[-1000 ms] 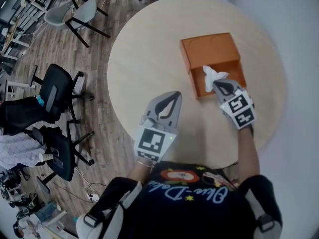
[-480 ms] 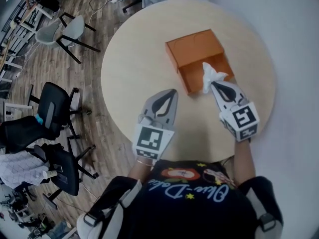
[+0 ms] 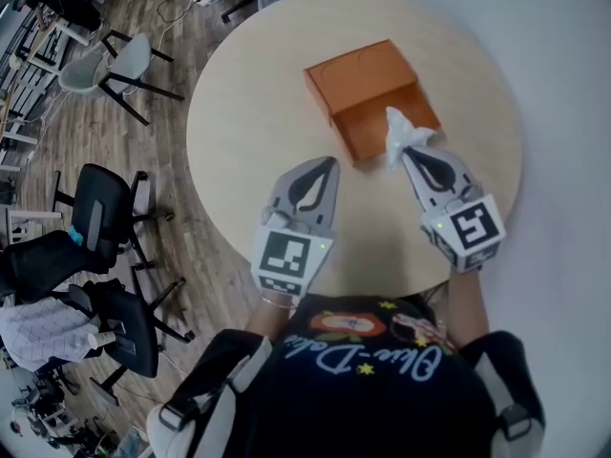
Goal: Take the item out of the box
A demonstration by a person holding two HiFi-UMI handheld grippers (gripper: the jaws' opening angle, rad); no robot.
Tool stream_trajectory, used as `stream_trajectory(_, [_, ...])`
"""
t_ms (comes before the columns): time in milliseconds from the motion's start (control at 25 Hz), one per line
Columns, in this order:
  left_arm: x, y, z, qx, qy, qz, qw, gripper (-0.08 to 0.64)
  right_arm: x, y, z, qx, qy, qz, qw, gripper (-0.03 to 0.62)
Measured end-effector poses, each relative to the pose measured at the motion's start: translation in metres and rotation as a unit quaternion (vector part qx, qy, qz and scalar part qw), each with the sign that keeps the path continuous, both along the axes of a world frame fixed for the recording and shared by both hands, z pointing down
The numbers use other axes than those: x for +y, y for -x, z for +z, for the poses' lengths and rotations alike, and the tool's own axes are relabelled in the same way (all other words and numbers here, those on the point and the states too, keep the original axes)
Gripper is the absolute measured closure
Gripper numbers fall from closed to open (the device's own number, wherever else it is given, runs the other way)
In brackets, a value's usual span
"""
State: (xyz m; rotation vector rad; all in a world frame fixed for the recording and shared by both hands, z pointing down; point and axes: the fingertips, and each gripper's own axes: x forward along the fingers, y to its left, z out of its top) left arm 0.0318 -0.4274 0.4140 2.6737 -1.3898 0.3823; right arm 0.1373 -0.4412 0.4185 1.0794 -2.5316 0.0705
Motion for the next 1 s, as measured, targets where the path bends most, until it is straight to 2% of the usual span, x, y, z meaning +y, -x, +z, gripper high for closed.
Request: stream_trajectory(1000, [0.0006,0.0004,0.0007,0.003,0.001,-0.005,1.0,0.575,-0.0037,0.0044,0.0008,0.001,0.002,-0.017,1.0,0.594])
